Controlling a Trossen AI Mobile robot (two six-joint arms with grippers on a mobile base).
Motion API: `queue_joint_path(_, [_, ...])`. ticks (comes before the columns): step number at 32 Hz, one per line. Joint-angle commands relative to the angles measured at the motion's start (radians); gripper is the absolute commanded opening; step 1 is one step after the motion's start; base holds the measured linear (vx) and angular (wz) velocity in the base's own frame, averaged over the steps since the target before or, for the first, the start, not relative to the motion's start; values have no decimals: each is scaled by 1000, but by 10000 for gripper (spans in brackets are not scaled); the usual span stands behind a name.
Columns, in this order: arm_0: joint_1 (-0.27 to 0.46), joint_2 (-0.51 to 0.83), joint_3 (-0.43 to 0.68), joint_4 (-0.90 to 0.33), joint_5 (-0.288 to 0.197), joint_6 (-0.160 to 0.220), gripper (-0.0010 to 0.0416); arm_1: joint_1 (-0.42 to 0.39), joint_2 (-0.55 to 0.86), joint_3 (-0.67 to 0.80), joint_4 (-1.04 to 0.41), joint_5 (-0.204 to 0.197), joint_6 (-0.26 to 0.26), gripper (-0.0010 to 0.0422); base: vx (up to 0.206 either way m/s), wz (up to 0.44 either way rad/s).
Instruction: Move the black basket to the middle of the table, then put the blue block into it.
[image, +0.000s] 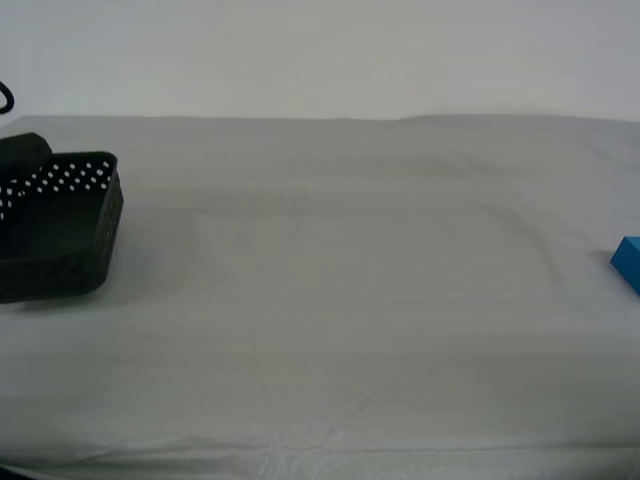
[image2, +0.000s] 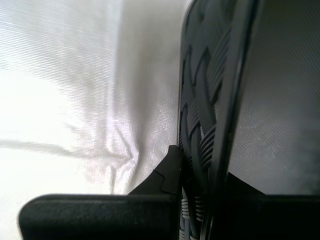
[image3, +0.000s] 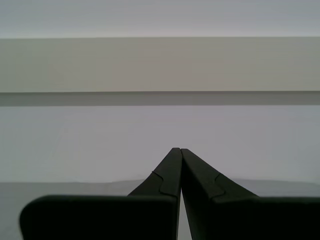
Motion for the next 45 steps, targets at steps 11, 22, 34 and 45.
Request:
queue_joint_path(11, [1, 0, 1, 2, 0, 2, 0, -363, 98, 354, -31, 54, -258, -1, 0, 0])
queue_joint_path(22, [3, 0, 1, -1, 0, 0, 0, -674, 556, 922, -169, 32, -336, -1, 1, -8])
queue_joint_path(34, [2, 6, 1, -13, 0, 1, 0, -809, 660, 994, -176, 37, -370, 0, 0, 0])
queue_joint_path(45, [2, 6, 1, -15, 0, 1, 0, -813, 660, 998, -168, 78, -377, 5, 0, 0])
